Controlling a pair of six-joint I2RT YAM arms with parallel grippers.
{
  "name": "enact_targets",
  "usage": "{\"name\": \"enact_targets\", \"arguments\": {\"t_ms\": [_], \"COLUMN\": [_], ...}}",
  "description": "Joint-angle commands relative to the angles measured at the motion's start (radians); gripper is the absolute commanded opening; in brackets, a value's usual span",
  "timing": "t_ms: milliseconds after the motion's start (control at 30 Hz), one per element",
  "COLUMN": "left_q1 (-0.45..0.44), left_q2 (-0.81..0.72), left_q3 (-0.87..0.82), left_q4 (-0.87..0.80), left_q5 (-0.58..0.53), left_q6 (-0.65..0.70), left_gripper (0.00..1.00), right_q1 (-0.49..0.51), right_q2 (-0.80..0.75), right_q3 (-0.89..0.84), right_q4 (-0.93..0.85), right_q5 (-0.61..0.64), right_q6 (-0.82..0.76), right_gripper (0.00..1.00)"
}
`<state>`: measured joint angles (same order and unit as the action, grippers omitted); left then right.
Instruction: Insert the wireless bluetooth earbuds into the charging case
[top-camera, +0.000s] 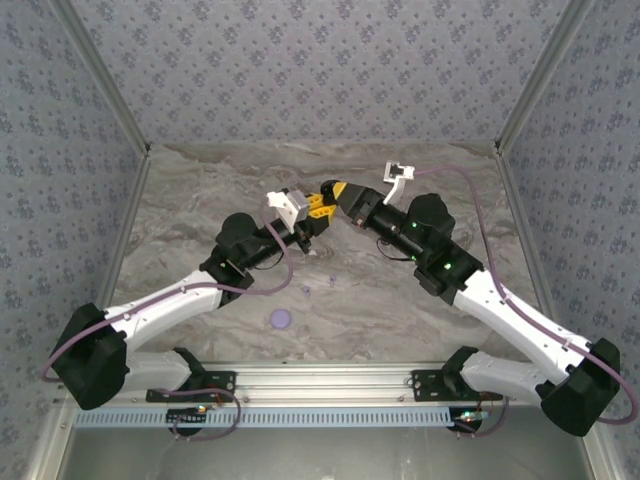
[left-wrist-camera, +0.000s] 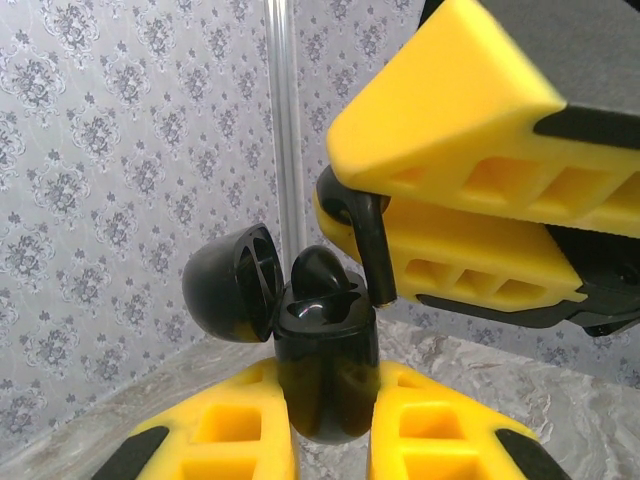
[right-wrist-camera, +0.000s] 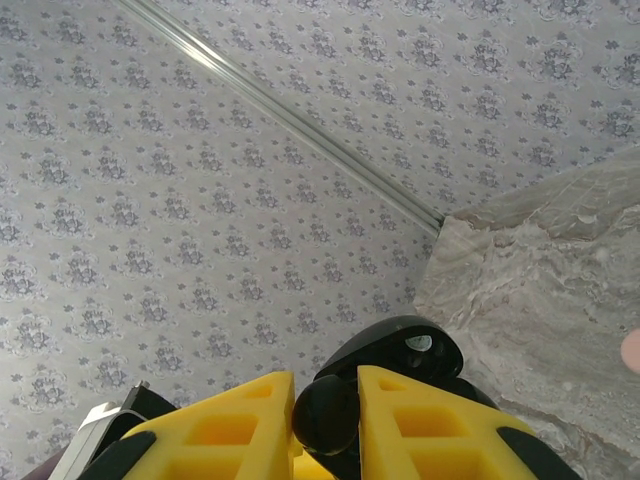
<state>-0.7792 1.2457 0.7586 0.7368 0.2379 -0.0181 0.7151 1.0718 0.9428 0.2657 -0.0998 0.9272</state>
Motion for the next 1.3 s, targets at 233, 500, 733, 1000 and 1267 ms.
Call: {"name": "enact_targets", "arguments": {"t_ms": [233, 500, 733, 1000, 1267], "left_q1": [-0.004, -0.008, -0.024, -0.029, -0.032], "left_q2": [0.003, 0.011, 0.017, 0.026, 0.024], "left_q3": [0.036, 0.03, 0.028, 0.028, 0.025], "left_q4": [0.046, 0.044, 0.026, 0.017, 0.018], "left_q5": [-0.007, -0.03, -0.066, -0.076, -0.071], "left_q6": [0.015, 0.004, 0.024, 0.029, 0.026], "left_gripper": [0.0, 0.0, 0.0, 0.0, 0.0], "right_q1": [0.006, 0.01, 0.015, 0.019, 0.02], "right_q2": [0.008, 0.008, 0.02, 0.031, 0.039], "right_q3": [-0.012, 0.008, 0.031, 0.056, 0.065], "right_q4": [0.01, 0.005, 0.001, -0.006, -0.011], "right_q5": [0.037, 0.061, 0.077, 0.084, 0.097], "right_q6": [-0.018, -0.05, -0.075, -0.099, -0.12], "right_gripper": [0.23, 0.23, 0.23, 0.23, 0.23]}}
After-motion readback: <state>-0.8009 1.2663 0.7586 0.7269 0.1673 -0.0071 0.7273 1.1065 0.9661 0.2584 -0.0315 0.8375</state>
